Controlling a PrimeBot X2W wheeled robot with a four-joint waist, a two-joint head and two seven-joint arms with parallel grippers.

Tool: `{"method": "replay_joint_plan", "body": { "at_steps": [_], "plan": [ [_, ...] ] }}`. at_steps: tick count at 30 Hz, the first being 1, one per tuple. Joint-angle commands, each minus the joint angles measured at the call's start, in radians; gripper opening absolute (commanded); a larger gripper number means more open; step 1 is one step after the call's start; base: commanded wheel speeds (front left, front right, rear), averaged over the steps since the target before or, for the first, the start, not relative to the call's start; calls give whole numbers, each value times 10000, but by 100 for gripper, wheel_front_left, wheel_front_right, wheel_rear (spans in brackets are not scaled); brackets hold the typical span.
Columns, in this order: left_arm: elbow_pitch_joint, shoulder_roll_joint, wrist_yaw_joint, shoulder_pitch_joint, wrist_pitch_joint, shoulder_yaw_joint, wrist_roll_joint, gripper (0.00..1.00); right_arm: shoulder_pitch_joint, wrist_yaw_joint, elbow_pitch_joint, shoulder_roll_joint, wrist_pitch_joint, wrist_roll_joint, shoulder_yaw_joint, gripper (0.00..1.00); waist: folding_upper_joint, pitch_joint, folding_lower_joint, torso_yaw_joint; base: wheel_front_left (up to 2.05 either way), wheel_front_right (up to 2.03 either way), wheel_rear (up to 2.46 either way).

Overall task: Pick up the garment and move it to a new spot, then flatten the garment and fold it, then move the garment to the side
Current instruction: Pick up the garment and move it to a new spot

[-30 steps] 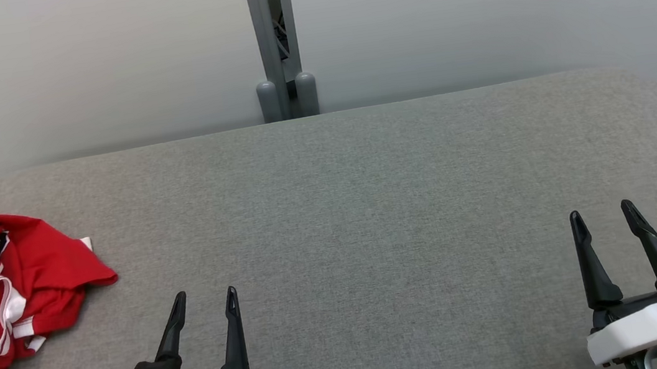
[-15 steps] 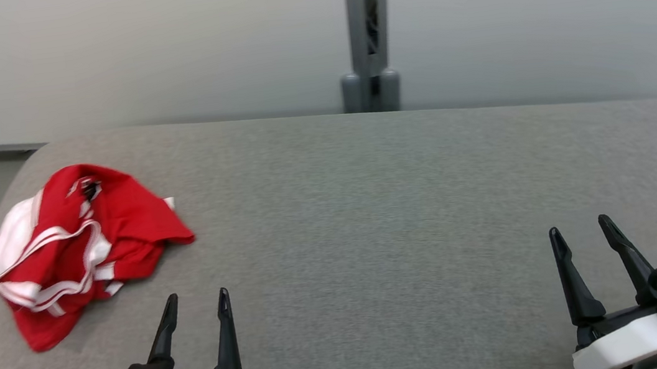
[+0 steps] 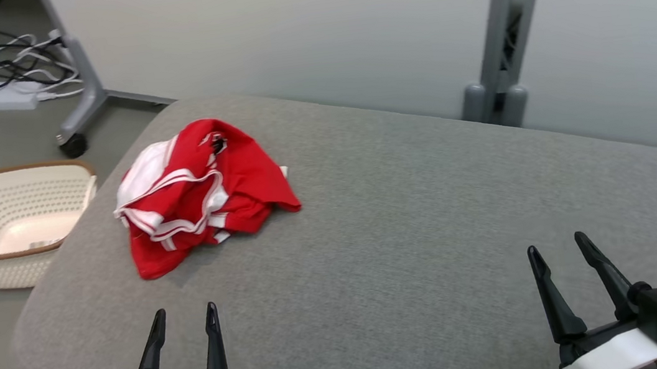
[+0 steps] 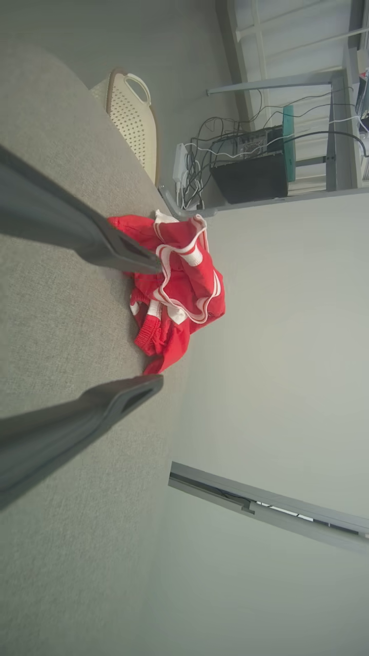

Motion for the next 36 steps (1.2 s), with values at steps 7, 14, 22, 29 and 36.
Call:
{"method": "replay_joint_plan", "body": {
  "at_steps": [7,14,22,29,36],
  "plan": [
    [-70,39,-80,217,-12,153,23,100,11,4,75,-64,-48,44,198,100,-1,-51,0,730,0,0,0],
    [-194,39,1,219,-12,188,-16,100,-228,3,197,-64,-48,13,325,100,-1,45,0,802,0,0,0],
    [-210,40,-7,138,-12,267,58,100,-190,3,208,-64,-48,115,203,100,-1,14,0,775,0,0,0],
    [-166,42,-278,-224,-12,617,-30,100,-119,3,-37,-66,-48,-115,-147,100,-1,333,0,688,0,0,0],
    [-89,220,-829,-1361,-10,1499,43,100,-517,3,-389,-66,-48,-581,-440,100,-1,1280,0,422,0,0,0]
  ]
}}
